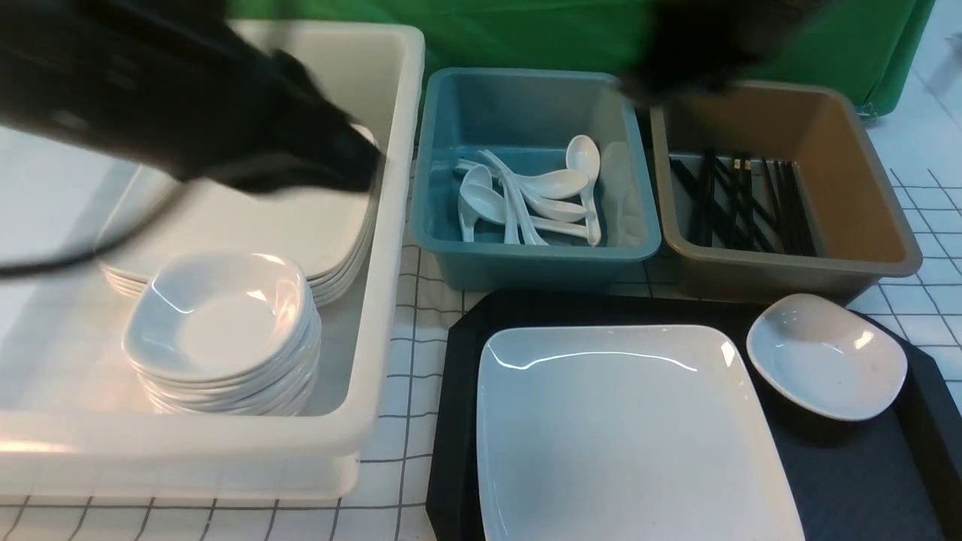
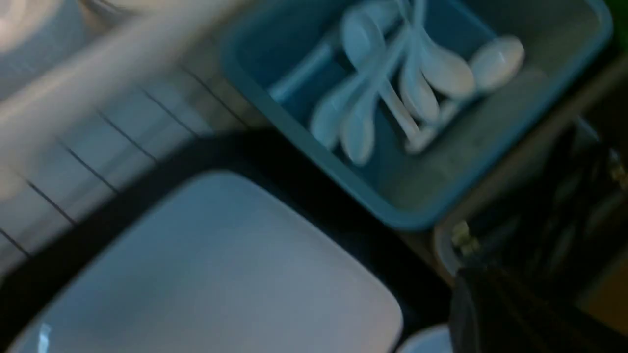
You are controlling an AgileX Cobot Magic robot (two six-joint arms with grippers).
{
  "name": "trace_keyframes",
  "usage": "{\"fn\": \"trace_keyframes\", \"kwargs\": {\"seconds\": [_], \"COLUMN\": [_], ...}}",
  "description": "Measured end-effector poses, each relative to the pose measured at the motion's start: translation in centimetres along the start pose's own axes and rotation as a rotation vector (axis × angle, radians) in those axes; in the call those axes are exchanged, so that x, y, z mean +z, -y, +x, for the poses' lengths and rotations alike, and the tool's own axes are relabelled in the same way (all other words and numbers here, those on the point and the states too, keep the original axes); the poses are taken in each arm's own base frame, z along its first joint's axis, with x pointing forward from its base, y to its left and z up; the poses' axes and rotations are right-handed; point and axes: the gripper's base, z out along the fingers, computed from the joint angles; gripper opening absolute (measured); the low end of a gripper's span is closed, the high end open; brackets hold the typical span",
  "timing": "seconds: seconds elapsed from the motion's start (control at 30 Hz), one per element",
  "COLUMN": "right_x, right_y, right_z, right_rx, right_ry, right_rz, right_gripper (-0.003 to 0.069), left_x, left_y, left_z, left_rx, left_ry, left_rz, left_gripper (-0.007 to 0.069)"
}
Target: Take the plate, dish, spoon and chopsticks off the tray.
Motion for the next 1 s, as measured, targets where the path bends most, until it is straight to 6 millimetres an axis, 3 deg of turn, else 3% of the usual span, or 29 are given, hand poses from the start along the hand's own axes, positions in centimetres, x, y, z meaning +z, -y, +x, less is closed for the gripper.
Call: {"fn": "trace_keyframes", "kwargs": {"seconds": [0.1,0.13,0.17,0.3,0.47,0.53,0.7,1.0], "right_x": [1.7,3.7,4.9,9.2,12.1,13.2,16.1,18.2], "right_y": [2.4,3.9,4.4,5.0,4.8,4.6,4.3,3.2], "right_z": [3.8,7.2,8.9,13.7,15.1,15.4,16.0,15.9], "right_rx": [0.072,0.120,0.141,0.184,0.166,0.159,0.149,0.115], "right_ry": [-0.123,-0.242,-0.297,-0.370,-0.340,-0.352,-0.396,-0.404], "right_rz": [0.016,-0.001,-0.022,-0.067,-0.064,-0.078,-0.106,-0.126], "right_gripper": [0.0019,0.0055,0.0083,0.0259,0.0407,0.0430,0.0446,0.0446], "left_x": [2.6,5.3,6.3,10.9,14.1,14.7,15.3,15.3], "left_y": [1.5,2.9,3.3,4.7,4.8,4.7,4.5,4.4], "left_z": [-0.1,-0.1,0.0,0.0,-0.1,-0.2,-0.3,-0.2], "left_rx": [0.043,0.073,0.079,0.107,0.107,0.097,0.099,0.118], "left_ry": [-0.033,-0.064,-0.070,-0.052,-0.005,0.011,0.032,0.013], "left_rz": [0.039,0.077,0.087,0.100,0.088,0.082,0.069,0.064], "left_gripper": [-0.0003,-0.0003,-0.0003,-0.0003,-0.0003,-0.0003,-0.0003,-0.0003]}}
